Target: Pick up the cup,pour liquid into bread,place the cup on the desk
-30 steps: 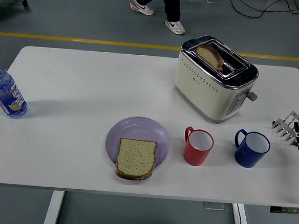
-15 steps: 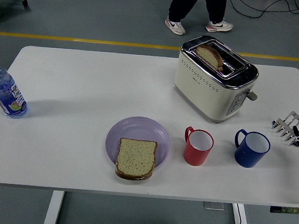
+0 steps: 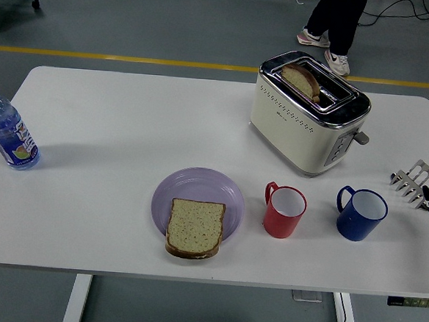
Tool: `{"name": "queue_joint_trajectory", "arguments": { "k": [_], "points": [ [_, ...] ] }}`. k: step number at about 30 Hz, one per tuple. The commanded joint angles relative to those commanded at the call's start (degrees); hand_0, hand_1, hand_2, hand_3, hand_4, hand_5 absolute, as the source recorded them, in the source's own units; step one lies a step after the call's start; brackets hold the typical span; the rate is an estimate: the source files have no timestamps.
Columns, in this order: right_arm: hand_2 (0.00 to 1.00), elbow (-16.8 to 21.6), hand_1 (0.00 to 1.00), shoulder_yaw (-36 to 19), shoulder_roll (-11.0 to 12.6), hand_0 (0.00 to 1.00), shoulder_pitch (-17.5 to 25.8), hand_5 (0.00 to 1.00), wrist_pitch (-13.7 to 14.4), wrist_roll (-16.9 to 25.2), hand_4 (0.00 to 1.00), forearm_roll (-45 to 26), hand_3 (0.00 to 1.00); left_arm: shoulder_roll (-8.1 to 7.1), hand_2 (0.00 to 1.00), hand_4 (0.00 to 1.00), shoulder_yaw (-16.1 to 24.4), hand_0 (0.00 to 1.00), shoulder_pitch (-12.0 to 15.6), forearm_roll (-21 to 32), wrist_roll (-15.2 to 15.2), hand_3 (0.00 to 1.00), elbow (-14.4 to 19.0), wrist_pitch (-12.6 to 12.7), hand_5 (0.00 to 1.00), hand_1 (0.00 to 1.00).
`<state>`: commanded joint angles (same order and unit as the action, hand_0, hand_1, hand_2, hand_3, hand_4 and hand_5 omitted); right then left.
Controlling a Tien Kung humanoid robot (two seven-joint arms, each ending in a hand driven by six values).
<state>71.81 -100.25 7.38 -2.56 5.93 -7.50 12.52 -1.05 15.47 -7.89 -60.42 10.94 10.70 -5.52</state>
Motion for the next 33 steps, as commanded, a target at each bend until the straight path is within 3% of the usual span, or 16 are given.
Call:
{"name": "queue_joint_trajectory", "arguments": {
  "k": [17,23,24,33],
  "points": [
    [0.618,-0.8,0.545,-0.2,-0.1,0.58,0.1,0.028,0.0,0.8,0.578,-0.9,0.595,-0.13,0.738,0.394,0.4,0.669,-0.1,-0.3,0.2,0.63,0.1,-0.2,0.998,0.737],
    [0.642,-0.9,0.577,-0.3,-0.2,0.599,-0.3,0.044,-0.1,1.2,0.592,-1.0,0.605,-0.11,0.738,0.392,0.9,0.669,-0.3,-0.5,0.2,0.629,0.1,-0.2,0.998,0.737],
    [0.668,-0.9,0.625,-0.3,-0.2,0.637,-0.3,0.042,-0.1,1.2,0.597,-1.0,0.616,-0.11,0.739,0.392,1.0,0.668,-0.4,-0.5,0.2,0.629,0.1,-0.3,0.998,0.737],
    [0.668,-1.0,0.627,-0.5,-0.2,0.641,-0.4,0.049,-0.3,0.9,0.598,-1.0,0.615,-0.09,0.739,0.391,1.4,0.669,-0.6,-0.6,0.2,0.63,0.1,-0.3,0.998,0.737]
  ]
}}
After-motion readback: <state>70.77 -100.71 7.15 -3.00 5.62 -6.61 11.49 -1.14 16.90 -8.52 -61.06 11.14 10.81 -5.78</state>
